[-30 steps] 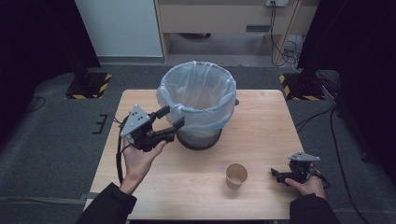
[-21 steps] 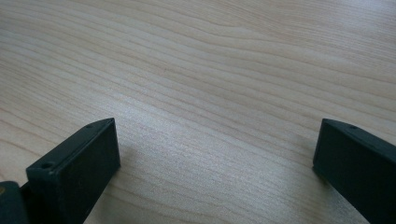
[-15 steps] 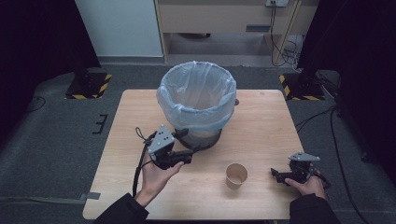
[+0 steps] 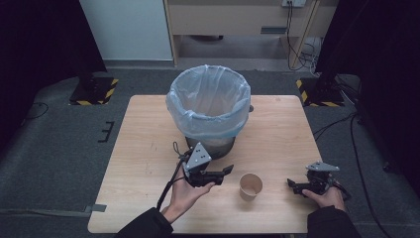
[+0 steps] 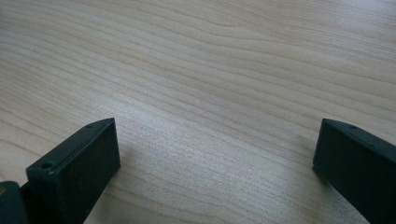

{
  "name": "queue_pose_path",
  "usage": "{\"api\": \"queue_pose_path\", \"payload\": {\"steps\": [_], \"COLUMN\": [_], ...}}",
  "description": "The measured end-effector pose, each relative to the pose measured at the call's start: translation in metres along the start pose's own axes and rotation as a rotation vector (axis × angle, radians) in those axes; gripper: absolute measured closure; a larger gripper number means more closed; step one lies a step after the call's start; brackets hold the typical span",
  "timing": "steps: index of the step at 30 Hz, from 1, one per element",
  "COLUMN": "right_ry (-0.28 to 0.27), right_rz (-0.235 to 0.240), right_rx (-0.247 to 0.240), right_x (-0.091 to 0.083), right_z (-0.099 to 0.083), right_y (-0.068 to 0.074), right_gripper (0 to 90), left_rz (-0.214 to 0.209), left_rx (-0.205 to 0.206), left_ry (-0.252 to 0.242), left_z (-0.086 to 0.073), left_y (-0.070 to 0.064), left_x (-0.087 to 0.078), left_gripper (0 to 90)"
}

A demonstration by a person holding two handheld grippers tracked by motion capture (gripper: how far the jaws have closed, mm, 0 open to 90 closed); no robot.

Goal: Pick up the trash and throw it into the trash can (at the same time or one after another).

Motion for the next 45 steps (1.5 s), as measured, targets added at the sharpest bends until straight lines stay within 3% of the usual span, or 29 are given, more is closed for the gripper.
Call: {"api": "queue_pose_path", "payload": {"steps": [12,27,33,45], "right_ry": [0.001,0.000,0.000,0.000], "right_rz": [0.000,0.000,0.001,0.000], "right_rx": [0.001,0.001,0.001,0.001], "right_x": [0.000,0.000,0.000,0.000], "right_z": [0.000,0.000,0.000,0.000], "right_y": [0.000,0.000,0.000,0.000], "right_gripper": [0.7,0.7,0.8,0.8], "left_rz": [-0.038,-0.112,-0.112,-0.126], "left_rx": [-0.028,-0.048,-0.079,-0.106], "left_ry": [0.038,0.214,0.231,0.286], "left_z": [-0.009,-0.047,-0.052,-0.059], "left_y": [-0.004,-0.015,-0.013,-0.011], "left_x": [0.026,0.070,0.074,0.073], "left_gripper": [36.5,42.3,46.7,68.2]}}
Point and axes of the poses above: each handheld gripper's, and its own axes: x roughly forward along the jaws, z roughly out of its top, y roughly to its left, the point moved 7 cm from there along x, roughly forward along the jaws, and after that the axes turned 11 degrees about -z, right-handed, at the moved point
